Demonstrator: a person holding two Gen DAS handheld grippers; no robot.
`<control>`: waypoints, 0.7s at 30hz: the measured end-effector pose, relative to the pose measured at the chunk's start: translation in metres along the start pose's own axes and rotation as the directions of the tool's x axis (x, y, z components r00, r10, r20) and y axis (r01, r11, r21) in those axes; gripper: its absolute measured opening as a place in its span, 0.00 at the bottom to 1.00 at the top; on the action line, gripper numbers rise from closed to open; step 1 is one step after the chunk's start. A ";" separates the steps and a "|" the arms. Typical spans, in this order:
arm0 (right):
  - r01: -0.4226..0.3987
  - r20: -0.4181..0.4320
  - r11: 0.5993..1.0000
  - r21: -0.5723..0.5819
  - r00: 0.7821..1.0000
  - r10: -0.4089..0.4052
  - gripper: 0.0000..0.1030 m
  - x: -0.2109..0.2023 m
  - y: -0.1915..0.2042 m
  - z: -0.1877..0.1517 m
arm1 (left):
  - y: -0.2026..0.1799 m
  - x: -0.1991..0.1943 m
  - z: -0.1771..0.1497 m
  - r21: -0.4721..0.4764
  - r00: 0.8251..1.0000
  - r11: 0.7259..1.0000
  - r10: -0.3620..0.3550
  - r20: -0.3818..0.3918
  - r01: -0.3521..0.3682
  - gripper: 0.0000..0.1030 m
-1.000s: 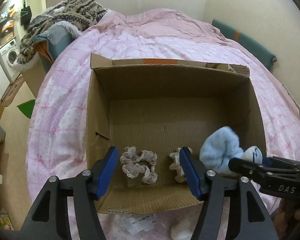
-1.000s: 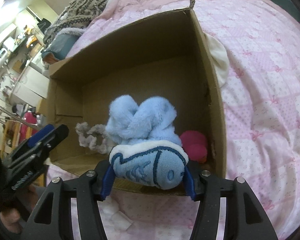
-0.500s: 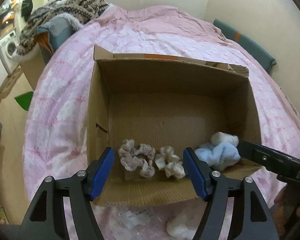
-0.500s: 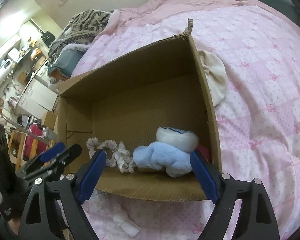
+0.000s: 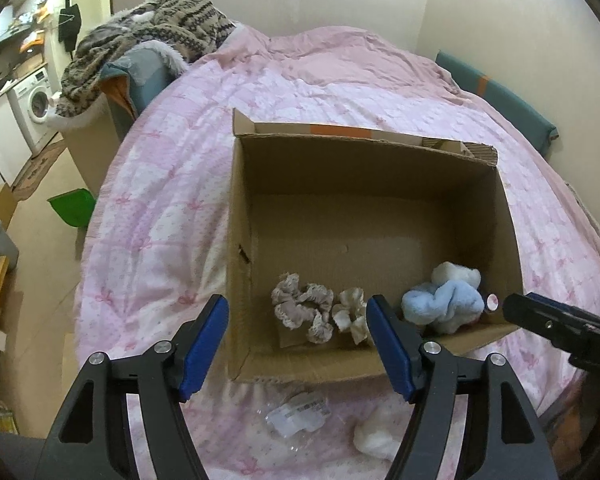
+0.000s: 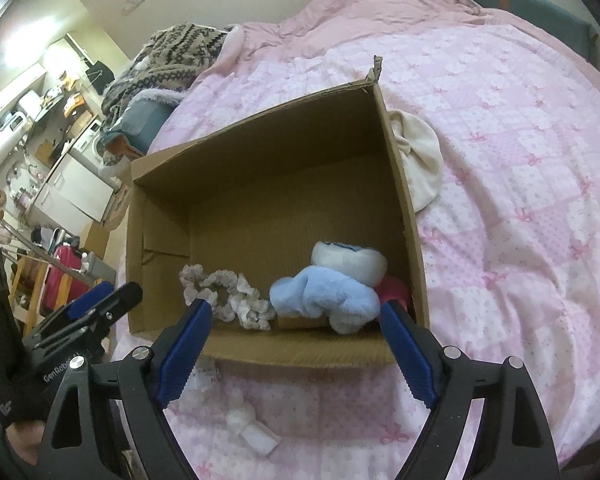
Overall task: Organize soft objects
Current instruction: 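Lift both grippers out of the box toward the remaining items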
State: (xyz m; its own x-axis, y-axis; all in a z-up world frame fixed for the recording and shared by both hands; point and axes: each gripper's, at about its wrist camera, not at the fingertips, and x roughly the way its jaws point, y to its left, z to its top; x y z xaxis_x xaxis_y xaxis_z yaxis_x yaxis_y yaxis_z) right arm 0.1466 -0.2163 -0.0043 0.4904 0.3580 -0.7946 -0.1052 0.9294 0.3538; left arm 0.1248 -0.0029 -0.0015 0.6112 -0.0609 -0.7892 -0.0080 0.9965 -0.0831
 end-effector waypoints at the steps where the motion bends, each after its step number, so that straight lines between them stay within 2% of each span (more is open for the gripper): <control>1: 0.002 0.003 1.000 -0.004 1.000 -0.002 0.89 -0.002 0.000 -0.002 | 0.001 -0.002 -0.003 0.000 1.000 1.000 0.002 -0.003 -0.002 0.67; 11: -0.004 0.004 0.999 0.034 1.000 0.003 0.89 -0.018 -0.002 -0.026 | 0.001 -0.019 -0.022 -0.001 1.000 1.000 0.013 -0.006 -0.013 0.67; 18: -0.008 -0.016 1.000 0.017 1.000 0.008 0.89 -0.021 0.007 -0.042 | 0.002 -0.030 -0.038 -0.014 1.000 1.000 0.015 -0.023 -0.015 0.67; 21: 0.016 -0.019 1.000 0.006 1.000 -0.015 0.89 -0.019 0.010 -0.048 | 0.002 -0.032 -0.048 -0.020 0.999 1.000 0.017 -0.040 -0.018 0.67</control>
State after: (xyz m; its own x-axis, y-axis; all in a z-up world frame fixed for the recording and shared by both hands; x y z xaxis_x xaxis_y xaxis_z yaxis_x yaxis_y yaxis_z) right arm 0.0948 -0.2094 -0.0087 0.4752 0.3453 -0.8093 -0.0920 0.9342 0.3446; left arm 0.0671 -0.0020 -0.0057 0.5786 -0.0462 -0.8143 -0.0344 0.9961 -0.0810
